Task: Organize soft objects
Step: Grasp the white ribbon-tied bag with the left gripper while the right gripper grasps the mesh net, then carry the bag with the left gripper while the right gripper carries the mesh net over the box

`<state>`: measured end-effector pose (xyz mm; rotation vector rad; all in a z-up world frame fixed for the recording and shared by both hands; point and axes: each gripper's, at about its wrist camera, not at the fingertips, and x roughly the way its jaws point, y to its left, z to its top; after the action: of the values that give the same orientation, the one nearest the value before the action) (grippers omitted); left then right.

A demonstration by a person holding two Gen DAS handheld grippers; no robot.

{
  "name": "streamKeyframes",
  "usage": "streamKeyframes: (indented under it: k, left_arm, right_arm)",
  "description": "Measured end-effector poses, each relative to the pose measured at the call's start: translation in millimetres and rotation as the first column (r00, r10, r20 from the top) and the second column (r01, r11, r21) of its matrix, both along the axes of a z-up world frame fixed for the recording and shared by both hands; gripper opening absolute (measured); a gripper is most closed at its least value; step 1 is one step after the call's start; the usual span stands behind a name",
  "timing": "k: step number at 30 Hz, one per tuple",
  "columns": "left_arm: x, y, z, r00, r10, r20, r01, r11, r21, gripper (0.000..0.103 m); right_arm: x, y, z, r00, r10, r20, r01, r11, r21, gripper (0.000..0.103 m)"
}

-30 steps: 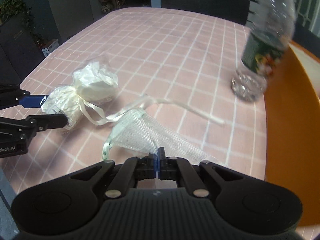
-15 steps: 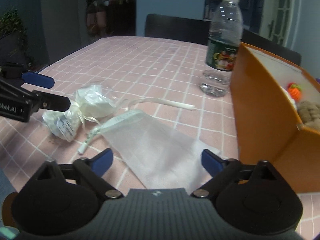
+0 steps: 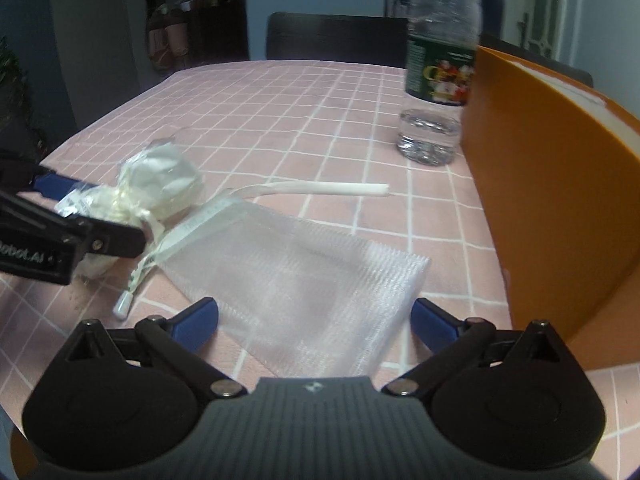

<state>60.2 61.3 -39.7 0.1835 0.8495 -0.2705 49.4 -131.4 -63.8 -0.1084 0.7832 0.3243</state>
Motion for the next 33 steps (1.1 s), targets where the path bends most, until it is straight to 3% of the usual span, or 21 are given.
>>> streamKeyframes:
  k: [3, 5, 6, 8, 10, 18, 26, 33]
  left_arm:
    - [0.6, 1.8, -2.4, 1.000, 0.014, -0.001, -0.014, 1.000, -0.009, 0.071]
    - [0.9, 3.1, -3.1, 1.000, 0.027, 0.003, -0.027, 1.000, -0.011, 0.067]
    - [0.8, 3.3, -3.2, 1.000, 0.030, 0.005, -0.030, 1.000, -0.011, 0.065]
    - [1.1, 3.1, -3.3, 0.999, 0.034, 0.006, -0.034, 0.999, -0.011, 0.062]
    - [0.7, 2.8, -3.0, 0.999, 0.035, 0.008, -0.035, 0.999, -0.012, 0.060]
    - [-4.6, 3.3, 3.2, 0.998, 0.047, 0.034, -0.046, 0.998, -0.041, 0.053]
    - [-16.6, -7.2, 41.5, 0.990, -0.007, 0.139, 0.020, 0.996, -0.092, 0.051]
    - [-21.2, -46.0, 87.4, 0.955, -0.143, 0.258, 0.170, 0.982, -0.085, 0.050]
  right_arm:
    - [-0.9, 3.9, -0.8, 1.000, 0.009, 0.024, -0.009, 1.000, -0.001, 0.095]
    - [-1.7, 3.9, 1.4, 0.999, 0.013, 0.047, -0.013, 1.000, 0.000, 0.073]
    - [-1.7, 4.8, 3.3, 0.998, 0.018, 0.053, -0.018, 1.000, -0.002, 0.067]
    - [-2.0, 7.1, 5.6, 0.997, 0.030, 0.065, -0.029, 1.000, -0.008, 0.036]
    - [-2.2, 10.2, 7.1, 0.996, 0.042, 0.072, -0.041, 0.999, -0.025, 0.016]
    - [-2.5, 0.6, 26.0, 0.997, 0.066, 0.042, -0.066, 0.998, -0.009, 0.010]
    - [-9.8, -47.4, 94.4, 0.998, 0.034, 0.046, -0.036, 0.998, 0.048, 0.010]
    - [-12.2, -90.7, 156.7, 0.995, -0.015, 0.103, 0.017, 1.000, -0.022, 0.010]
